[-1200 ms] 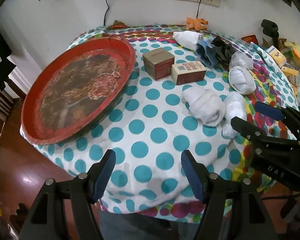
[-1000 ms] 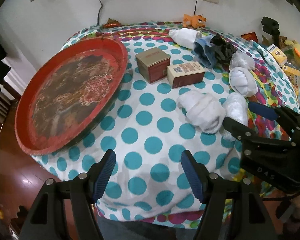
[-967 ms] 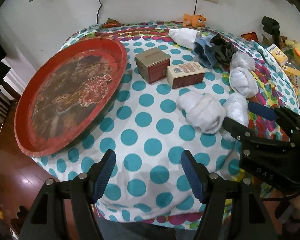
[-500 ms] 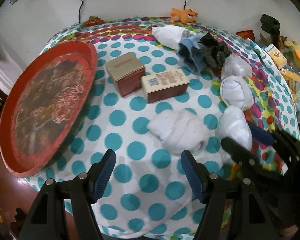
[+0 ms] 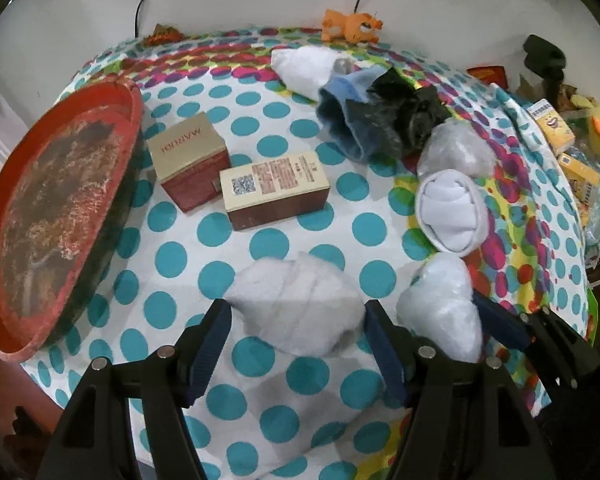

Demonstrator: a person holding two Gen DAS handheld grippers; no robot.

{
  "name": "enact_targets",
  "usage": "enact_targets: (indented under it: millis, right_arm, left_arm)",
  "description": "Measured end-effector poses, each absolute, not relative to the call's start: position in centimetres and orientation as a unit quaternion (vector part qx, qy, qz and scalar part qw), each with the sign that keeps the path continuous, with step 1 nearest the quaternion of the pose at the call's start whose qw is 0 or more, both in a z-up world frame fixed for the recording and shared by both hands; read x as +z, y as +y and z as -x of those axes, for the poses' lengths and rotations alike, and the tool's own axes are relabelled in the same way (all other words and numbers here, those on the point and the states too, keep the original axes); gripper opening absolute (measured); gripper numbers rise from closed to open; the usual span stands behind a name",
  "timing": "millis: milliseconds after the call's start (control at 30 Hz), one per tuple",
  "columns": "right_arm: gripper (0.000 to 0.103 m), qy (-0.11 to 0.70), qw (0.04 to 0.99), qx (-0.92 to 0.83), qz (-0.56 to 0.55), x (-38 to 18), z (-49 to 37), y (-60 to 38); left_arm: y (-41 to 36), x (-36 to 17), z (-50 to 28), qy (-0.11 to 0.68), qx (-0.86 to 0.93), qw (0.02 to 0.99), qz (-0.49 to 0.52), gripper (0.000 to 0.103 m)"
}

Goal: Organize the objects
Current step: 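Grasp a white cloth bundle with the left tool while the right grasps a plastic-wrapped bundle, then carry the white cloth bundle onto the red tray and open the left tool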

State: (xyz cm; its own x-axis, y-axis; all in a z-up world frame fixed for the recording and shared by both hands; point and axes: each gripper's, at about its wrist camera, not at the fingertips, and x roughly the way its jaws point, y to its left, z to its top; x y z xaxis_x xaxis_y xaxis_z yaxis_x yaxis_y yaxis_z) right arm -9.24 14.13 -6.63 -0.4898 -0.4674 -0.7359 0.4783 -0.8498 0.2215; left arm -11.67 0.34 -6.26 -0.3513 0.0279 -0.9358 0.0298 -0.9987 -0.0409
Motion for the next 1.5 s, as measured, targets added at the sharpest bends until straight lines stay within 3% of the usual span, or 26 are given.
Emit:
enact_targets:
  millis: [333,500,900,1500]
  right_arm:
    - [0.045,0.003,0.274,-0.862,-0.425,-6.8,9.2,14.0]
    - [0.045,0.005,0.272,-0.863,-0.425,-6.7,9.3,13.9]
    - [0.045,0.025,0.261,-0.866,-0.426,-5.9,9.4,12.8]
    - [0.045,0.047,0.238,-0.873,-0.423,-4.7,9.1,11.0]
  left_arm:
    - [-0.2,-7.5,12.2,0.006,-0.829,-0.001,-0.56,0.07]
    - [-0.1,-7.2,11.8,-0.013,-0.835,-0.015,-0.549,0.057]
    - [-2.3,-4.6,10.0,-0.035,-0.849,-0.015,-0.528,0.055]
    - [-19.5,-1.0,8.8,0.016,-0.857,0.114,-0.501,0.055]
